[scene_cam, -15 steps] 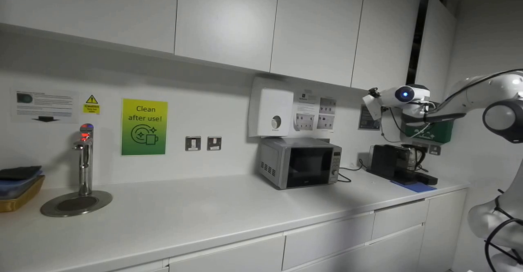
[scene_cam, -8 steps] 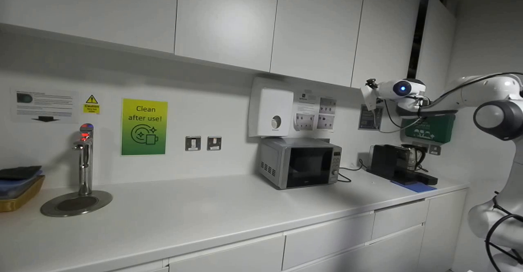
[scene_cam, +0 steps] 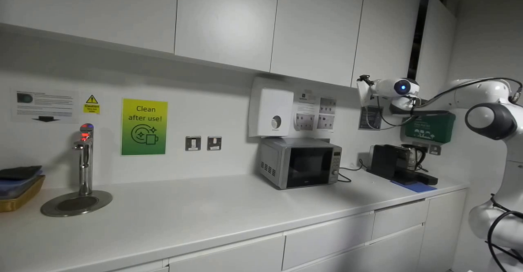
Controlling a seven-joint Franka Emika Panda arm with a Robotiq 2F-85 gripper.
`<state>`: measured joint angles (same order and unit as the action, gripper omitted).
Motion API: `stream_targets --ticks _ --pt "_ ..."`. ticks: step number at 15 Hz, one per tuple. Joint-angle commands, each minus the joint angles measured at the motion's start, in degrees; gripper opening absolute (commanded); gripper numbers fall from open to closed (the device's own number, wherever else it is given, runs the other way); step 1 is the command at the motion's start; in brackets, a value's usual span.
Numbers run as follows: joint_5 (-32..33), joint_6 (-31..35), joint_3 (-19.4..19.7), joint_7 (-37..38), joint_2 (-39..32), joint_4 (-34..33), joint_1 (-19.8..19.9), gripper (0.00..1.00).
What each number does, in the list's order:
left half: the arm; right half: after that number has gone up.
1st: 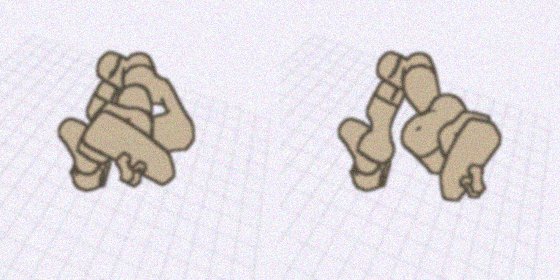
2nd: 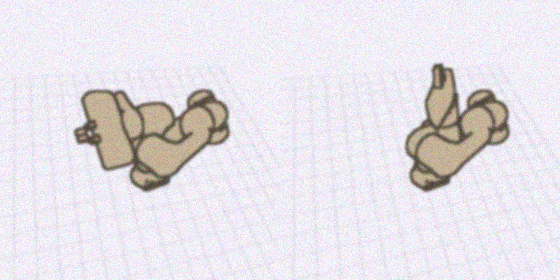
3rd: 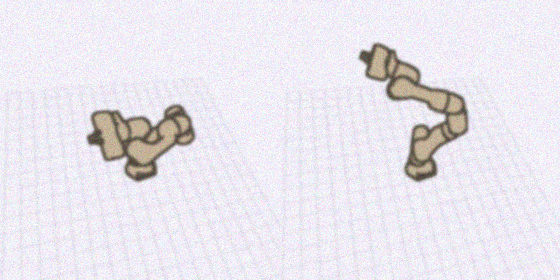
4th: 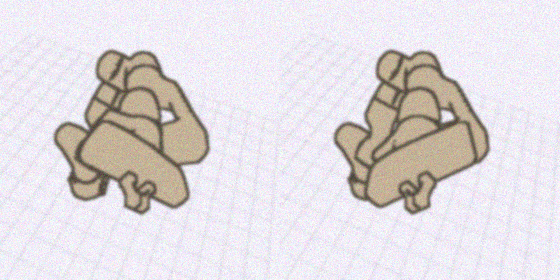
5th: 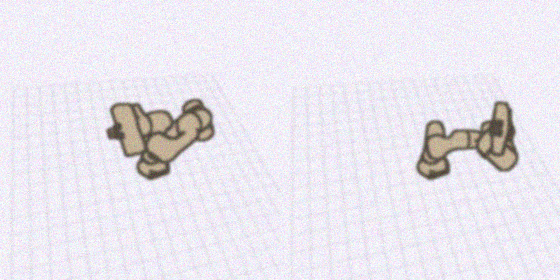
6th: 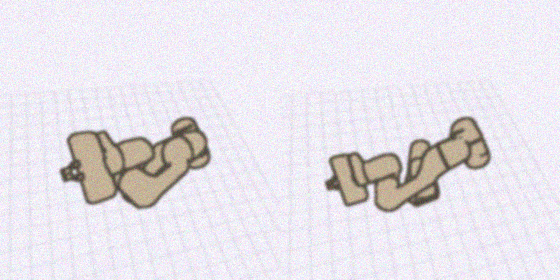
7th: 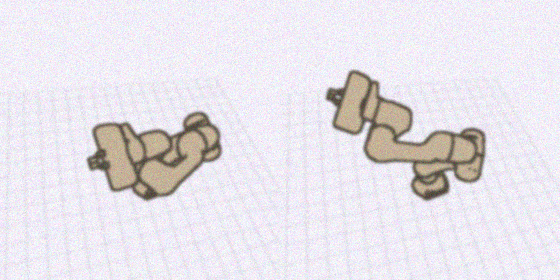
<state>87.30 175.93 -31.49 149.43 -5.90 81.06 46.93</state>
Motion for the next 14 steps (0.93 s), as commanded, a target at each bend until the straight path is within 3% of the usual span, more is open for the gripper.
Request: stream_targets --ticks 1,14 --pt "0.3 4.4 -0.8 0.0 -4.9 -5.1 -1.6 1.0" --pt "0.7 14.0 -0.1 0.0 -14.8 -15.5 -3.5 1.0"
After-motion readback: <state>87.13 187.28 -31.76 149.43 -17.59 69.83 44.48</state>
